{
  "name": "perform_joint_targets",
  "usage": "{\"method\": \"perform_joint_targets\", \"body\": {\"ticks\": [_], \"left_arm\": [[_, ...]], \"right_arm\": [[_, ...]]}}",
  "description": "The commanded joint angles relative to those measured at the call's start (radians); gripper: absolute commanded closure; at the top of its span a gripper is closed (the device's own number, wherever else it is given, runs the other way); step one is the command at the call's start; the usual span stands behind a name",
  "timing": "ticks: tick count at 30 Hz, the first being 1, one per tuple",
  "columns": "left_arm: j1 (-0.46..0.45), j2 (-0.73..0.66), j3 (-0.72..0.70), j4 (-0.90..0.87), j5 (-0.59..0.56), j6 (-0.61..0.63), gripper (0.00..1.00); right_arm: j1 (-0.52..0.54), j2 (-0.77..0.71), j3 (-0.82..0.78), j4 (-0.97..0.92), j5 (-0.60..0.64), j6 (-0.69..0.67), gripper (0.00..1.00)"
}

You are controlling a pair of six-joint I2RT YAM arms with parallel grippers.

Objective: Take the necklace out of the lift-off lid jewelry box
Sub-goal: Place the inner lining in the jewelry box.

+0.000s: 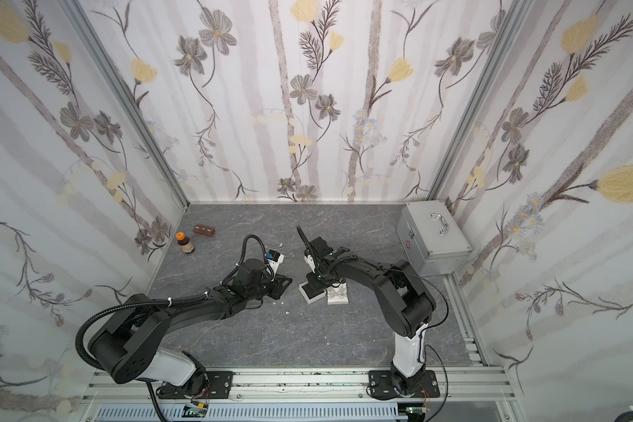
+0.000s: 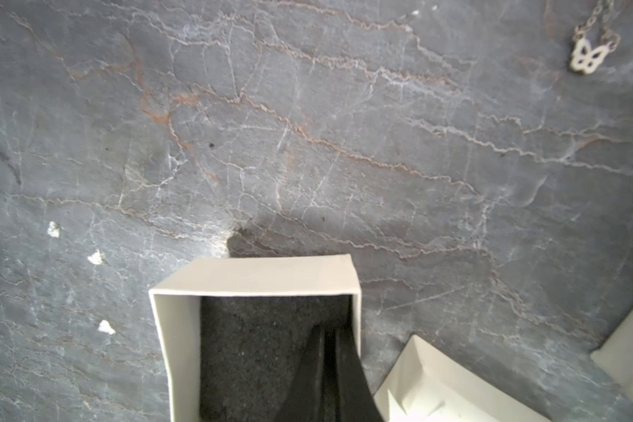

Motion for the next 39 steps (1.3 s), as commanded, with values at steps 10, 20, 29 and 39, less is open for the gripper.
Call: {"method": "perform_joint_targets", "body": {"ticks": [10, 20, 29, 39], "left_arm": [[0.002, -0.012, -0.003, -0.012, -0.017, 0.017, 0.72], [0.003, -0.075, -0.026, -0.029, -0.056, 0.022, 0.71], [0.011, -0.151, -0.031, -0.063, -0.099, 0.05, 0.7], [0.024, -0.202, -0.054, -0.067, -0.124, 0.055, 0.7]], "right_arm": [[0.022, -0.082, 0.018, -0.006, 0.044, 0.016, 0.81], [0.038, -0.08, -0.051, -0.001, 0.044, 0.072, 0.87], [0.038, 0.002, -0.044, 0.006, 0.074, 0.074, 0.9], [0.036, -0.055, -0.032, 0.02, 0.089, 0.068, 0.9]]}}
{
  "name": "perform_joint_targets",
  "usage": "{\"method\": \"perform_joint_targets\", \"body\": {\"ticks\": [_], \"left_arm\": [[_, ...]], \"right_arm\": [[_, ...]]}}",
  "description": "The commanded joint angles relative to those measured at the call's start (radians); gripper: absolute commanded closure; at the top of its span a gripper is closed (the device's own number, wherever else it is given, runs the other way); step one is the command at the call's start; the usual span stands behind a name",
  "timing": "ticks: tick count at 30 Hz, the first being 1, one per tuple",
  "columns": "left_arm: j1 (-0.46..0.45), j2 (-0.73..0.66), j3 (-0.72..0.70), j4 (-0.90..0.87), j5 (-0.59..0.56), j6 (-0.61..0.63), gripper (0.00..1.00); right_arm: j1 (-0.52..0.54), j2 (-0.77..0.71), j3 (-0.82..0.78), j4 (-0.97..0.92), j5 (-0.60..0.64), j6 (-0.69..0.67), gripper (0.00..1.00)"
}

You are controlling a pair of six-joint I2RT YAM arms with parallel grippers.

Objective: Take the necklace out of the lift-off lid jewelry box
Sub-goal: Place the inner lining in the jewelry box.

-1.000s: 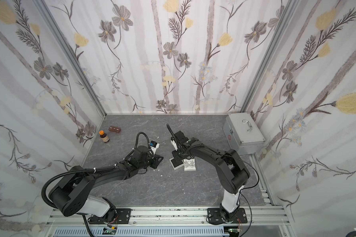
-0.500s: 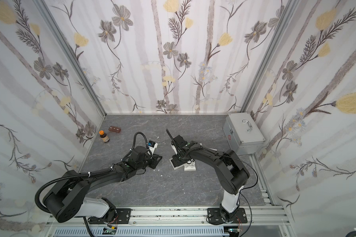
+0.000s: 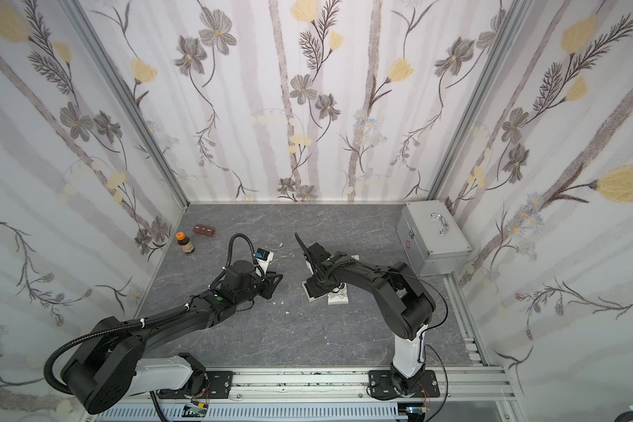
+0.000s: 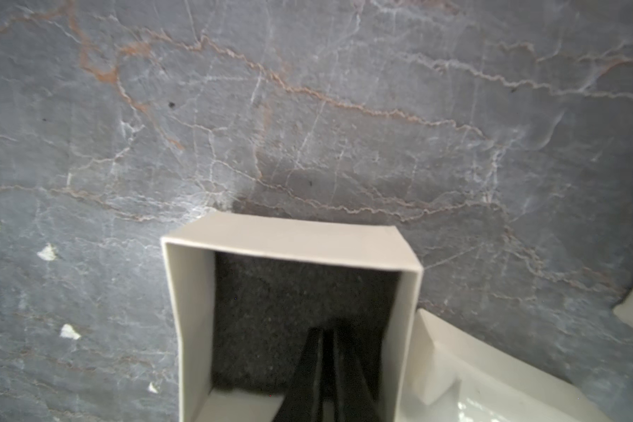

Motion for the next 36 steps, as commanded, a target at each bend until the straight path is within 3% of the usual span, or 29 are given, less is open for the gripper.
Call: {"method": "perform_joint_targets", "body": {"ticks": [1, 20, 30, 33, 36], "left_arm": [[0.003, -0.012, -0.005, 0.005, -0.018, 0.005, 0.7], [0.008, -0.054, -0.011, -0.024, -0.027, 0.013, 0.69], [0.007, -0.027, -0.007, -0.003, -0.02, 0.01, 0.69], [0.009, -0.027, -0.008, 0.002, -0.018, 0.011, 0.69], [0.009, -0.003, -0.009, 0.011, -0.013, 0.013, 0.68]], "right_arm": [[-0.002, -0.038, 0.015, 0.025, 0.024, -0.004, 0.9], [-0.023, 0.087, 0.102, 0.102, 0.014, -0.027, 0.94], [-0.023, 0.057, 0.065, 0.117, 0.002, -0.031, 0.93], [-0.025, -0.018, 0.032, 0.155, -0.021, -0.031, 0.84], [-0.031, -0.101, 0.004, 0.173, -0.032, -0.023, 0.6]]}}
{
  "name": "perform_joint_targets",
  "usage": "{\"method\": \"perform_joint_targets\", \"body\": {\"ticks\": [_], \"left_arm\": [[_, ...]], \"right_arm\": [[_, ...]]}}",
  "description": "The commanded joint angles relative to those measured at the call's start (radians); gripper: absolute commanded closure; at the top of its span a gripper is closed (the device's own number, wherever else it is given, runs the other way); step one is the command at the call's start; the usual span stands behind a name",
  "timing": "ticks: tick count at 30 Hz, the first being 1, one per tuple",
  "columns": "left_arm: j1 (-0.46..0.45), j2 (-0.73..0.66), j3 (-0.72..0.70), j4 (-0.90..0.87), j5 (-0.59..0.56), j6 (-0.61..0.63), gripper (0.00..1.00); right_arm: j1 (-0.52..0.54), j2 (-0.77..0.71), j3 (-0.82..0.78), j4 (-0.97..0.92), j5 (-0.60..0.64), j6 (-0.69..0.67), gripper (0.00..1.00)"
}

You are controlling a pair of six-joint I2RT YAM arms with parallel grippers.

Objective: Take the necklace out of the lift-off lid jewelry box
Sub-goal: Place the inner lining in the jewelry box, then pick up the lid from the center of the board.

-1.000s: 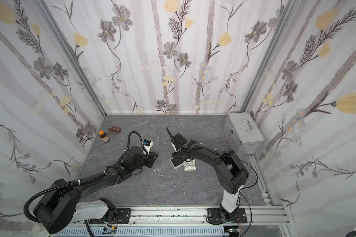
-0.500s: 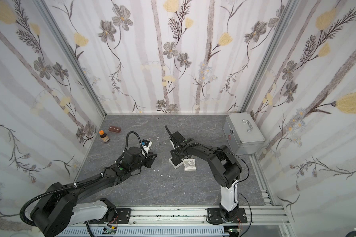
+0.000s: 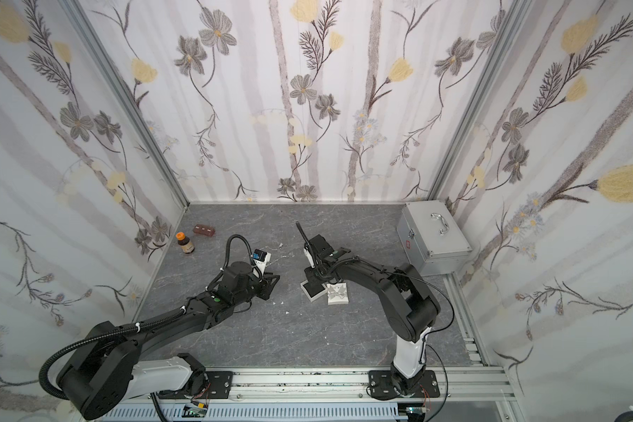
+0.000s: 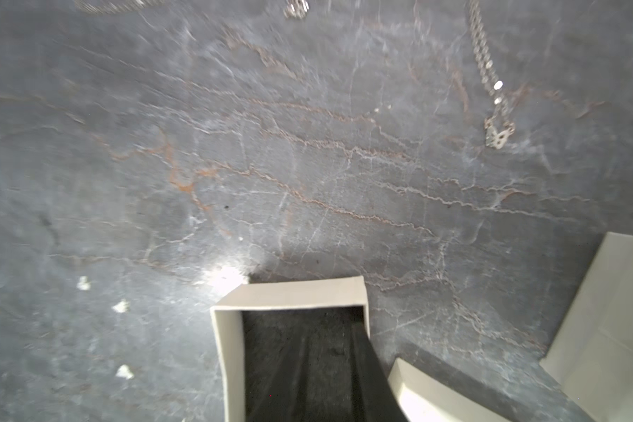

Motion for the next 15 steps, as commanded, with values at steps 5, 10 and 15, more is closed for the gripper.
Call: {"method": "perform_joint_targets", "body": {"ticks": [5, 10, 15], "left_arm": [[0.004, 0.052, 0.015, 0.051, 0.021, 0.013, 0.66], [0.003, 0.095, 0.029, 0.079, 0.042, 0.02, 0.65], [0.004, 0.148, 0.061, 0.095, 0.071, 0.027, 0.65]], "right_arm": [[-0.039, -0.17, -0.086, 0.047, 0.019, 0.041, 0.44], [-0.073, -0.23, -0.191, -0.039, 0.141, 0.086, 0.36], [-0.072, -0.276, -0.293, -0.04, 0.141, 0.13, 0.22]]}}
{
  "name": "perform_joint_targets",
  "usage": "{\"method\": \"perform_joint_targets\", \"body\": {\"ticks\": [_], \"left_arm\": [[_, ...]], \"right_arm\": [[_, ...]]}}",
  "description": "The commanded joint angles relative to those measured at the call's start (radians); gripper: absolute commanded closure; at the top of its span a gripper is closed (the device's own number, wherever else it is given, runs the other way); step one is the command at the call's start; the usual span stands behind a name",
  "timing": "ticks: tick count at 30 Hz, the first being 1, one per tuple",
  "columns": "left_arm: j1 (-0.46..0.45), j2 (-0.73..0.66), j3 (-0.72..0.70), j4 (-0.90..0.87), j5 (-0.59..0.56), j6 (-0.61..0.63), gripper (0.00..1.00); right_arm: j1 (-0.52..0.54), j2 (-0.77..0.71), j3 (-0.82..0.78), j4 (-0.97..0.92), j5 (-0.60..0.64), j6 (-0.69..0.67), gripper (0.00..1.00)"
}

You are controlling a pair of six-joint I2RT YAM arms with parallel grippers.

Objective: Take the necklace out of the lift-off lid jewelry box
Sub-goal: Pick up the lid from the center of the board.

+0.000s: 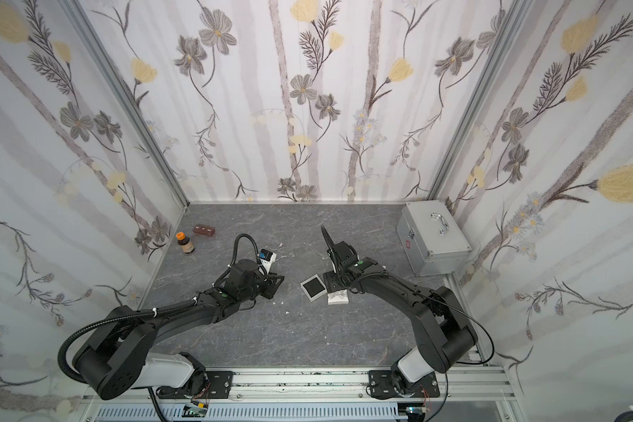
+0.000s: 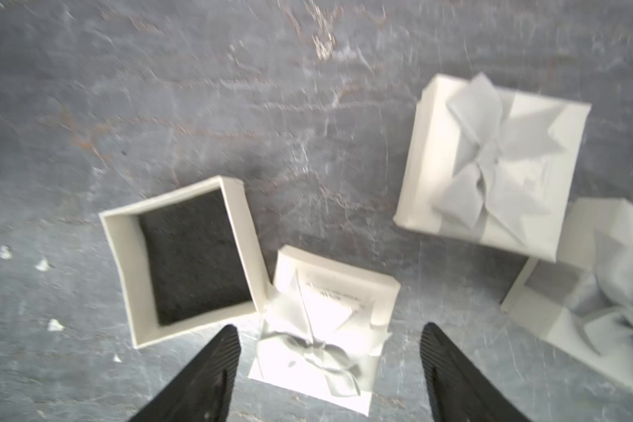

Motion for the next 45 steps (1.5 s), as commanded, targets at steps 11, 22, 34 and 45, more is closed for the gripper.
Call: {"method": "perform_joint_targets", "body": {"ticks": [11, 22, 34, 45], "left_arm": [[0.001, 0.055, 0.032, 0.075, 0.048, 0.01, 0.65], [0.007, 0.046, 0.019, 0.071, 0.054, 0.015, 0.65], [0.008, 0.051, -0.013, 0.097, 0.11, 0.007, 0.64], [0.007, 0.081, -0.007, 0.089, 0.239, 0.011, 0.61]], "right_arm": [[0.035, 0.007, -0.081, 0.055, -0.021, 0.141, 0.12], [0.041, 0.096, -0.034, 0.071, 0.048, 0.198, 0.15], [0.04, 0.161, 0.014, 0.01, 0.078, 0.176, 0.31], [-0.051, 0.034, -0.015, 0.019, -0.09, 0.043, 0.33]]}}
